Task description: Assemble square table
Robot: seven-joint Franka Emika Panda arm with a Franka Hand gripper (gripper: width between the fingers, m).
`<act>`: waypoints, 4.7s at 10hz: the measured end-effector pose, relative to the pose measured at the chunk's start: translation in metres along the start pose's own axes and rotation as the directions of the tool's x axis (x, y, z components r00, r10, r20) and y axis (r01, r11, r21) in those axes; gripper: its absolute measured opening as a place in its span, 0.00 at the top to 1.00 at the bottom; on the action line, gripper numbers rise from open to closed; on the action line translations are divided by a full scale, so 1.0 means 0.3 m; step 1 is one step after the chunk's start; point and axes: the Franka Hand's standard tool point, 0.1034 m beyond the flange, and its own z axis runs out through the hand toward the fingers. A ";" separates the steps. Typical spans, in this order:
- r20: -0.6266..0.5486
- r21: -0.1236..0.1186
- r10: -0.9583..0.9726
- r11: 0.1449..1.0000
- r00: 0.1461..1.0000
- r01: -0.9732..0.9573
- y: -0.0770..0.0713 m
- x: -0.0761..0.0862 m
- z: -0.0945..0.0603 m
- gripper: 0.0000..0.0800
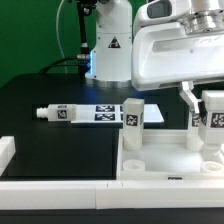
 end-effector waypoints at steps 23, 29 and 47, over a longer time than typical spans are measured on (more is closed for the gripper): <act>0.122 0.042 -0.001 0.999 0.993 -0.004 -0.078 -0.121 0.058 0.33; 0.518 0.089 0.010 0.994 0.856 -0.066 -0.037 -0.067 0.038 0.19; 0.147 -0.460 0.985 0.153 0.095 -0.875 -0.040 -0.075 0.102 0.63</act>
Offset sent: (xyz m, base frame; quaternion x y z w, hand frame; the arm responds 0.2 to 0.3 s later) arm -0.0094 0.0158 -0.0117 0.0288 0.0038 0.0238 0.9993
